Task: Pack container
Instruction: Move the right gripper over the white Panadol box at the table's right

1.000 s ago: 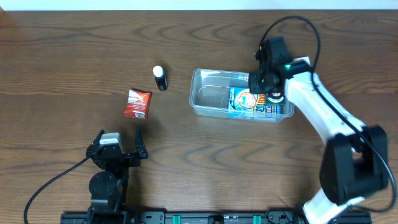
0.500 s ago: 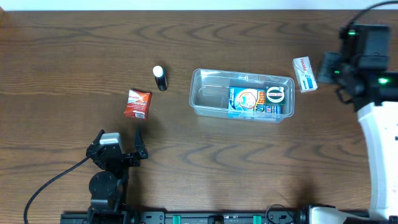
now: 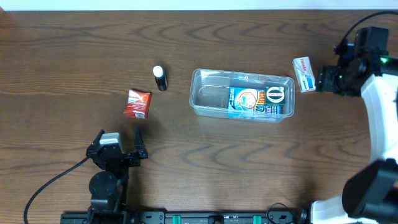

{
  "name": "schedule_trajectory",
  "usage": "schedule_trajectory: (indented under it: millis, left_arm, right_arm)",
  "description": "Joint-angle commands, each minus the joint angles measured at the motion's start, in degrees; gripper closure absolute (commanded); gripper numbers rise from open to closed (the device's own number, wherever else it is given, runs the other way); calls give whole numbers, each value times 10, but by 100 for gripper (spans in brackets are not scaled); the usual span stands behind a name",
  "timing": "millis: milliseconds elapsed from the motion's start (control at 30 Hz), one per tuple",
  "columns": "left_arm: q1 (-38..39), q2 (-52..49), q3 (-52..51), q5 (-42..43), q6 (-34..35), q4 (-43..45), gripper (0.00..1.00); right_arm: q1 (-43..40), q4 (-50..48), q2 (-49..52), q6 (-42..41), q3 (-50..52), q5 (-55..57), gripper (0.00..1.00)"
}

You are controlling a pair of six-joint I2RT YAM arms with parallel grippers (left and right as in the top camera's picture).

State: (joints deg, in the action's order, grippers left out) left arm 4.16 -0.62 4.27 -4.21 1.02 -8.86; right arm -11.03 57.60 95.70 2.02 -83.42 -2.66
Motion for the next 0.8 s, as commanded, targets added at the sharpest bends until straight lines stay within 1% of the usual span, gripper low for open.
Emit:
schedule_trajectory:
  millis: [0, 100, 267, 500, 567, 633, 767]
  left_arm:
    - [-3, 2, -4, 8, -10, -14, 2]
    - [-3, 2, -4, 8, -10, -14, 2]
    - [-3, 2, -4, 8, -10, -14, 2]
    - [-3, 2, -4, 8, -10, -14, 2]
    - [-3, 2, -4, 8, -10, -14, 2]
    - [-3, 2, -4, 8, -10, -14, 2]
    - [-3, 2, -4, 8, -10, -14, 2]
  right_arm:
    - [-3, -9, 36, 62, 0, -10, 25]
    - [-3, -28, 61, 81, 0, -13, 26]
    - [-3, -51, 76, 116, 0, -38, 22]
    - [-3, -88, 75, 120, 0, -36, 19]
    - [-3, -87, 75, 136, 0, -33, 18]
    - [-4, -86, 75, 137, 0, -19, 16]
    - [-9, -87, 75, 137, 0, -19, 16]
